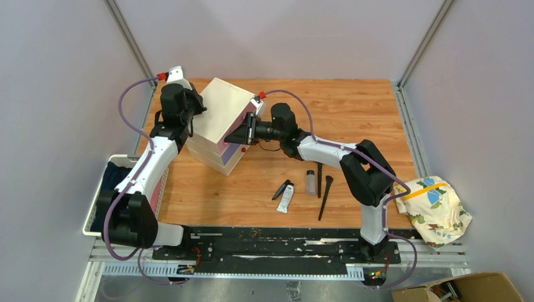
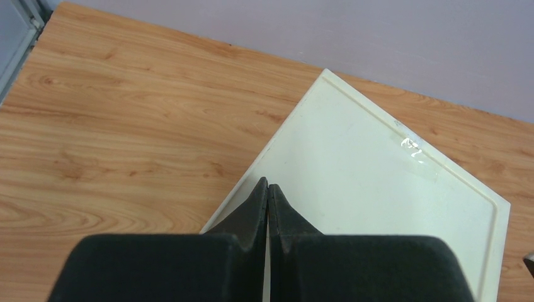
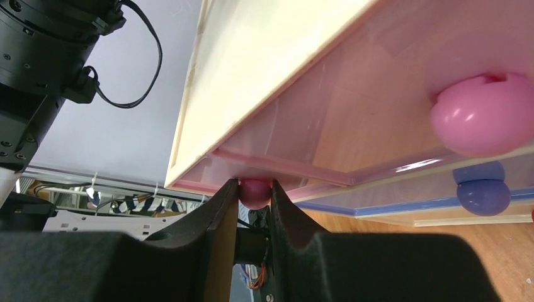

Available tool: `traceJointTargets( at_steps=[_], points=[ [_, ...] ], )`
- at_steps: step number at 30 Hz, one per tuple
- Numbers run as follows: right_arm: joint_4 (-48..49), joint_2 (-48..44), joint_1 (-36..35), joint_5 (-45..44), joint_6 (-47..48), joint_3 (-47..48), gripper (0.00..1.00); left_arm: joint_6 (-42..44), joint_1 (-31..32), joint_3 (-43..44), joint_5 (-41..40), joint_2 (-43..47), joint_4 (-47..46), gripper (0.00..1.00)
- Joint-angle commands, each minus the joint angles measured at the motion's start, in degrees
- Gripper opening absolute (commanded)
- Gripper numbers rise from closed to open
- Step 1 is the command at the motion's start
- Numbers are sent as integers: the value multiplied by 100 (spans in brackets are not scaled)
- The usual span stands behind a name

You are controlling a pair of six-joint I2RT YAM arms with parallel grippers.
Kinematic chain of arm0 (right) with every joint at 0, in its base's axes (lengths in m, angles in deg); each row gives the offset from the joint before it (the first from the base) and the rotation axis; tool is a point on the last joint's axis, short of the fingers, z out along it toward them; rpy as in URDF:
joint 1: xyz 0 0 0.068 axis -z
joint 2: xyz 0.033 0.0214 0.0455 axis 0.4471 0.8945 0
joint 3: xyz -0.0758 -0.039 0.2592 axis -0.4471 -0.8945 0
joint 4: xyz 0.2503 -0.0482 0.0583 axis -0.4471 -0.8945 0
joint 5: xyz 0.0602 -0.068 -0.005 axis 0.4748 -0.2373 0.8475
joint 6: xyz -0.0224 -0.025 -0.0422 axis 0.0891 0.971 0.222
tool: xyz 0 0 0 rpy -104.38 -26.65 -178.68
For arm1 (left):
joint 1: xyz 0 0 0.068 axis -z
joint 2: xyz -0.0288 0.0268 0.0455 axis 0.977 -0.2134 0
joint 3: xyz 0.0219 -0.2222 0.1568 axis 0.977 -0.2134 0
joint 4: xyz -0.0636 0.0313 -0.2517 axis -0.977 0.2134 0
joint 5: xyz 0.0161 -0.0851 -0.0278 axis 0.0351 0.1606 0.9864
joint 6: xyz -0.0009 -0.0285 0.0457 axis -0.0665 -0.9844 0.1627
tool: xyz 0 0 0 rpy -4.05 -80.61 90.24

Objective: Organize the makeup
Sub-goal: Open the drawer in the storage box.

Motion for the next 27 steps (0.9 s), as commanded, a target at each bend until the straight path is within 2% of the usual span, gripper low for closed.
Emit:
traceJointTargets(
  at_steps=[1, 3, 5, 18, 22, 25, 27],
  points=[
    [214, 175, -97, 82, -152, 83, 31, 44, 30, -109, 149, 124, 413, 0],
    [344, 168, -97, 57, -229, -15, 38, 17, 33, -103, 199, 213, 423, 0],
    [415, 160, -94, 67, -299, -65, 41, -12, 53, -122, 272, 291, 412, 0],
    [467, 174, -204, 169, -432, -44, 40, -64, 174, -567, 324, 322, 246, 0],
    [384, 266, -223, 174, -449, 59, 38, -51, 174, -595, 324, 296, 241, 0],
    [362, 338, -238, 215, -482, 139, 29, -42, 174, -611, 316, 281, 240, 0],
    [373, 327, -241, 170, -488, 103, 28, -33, 174, -620, 315, 284, 241, 0]
  ],
)
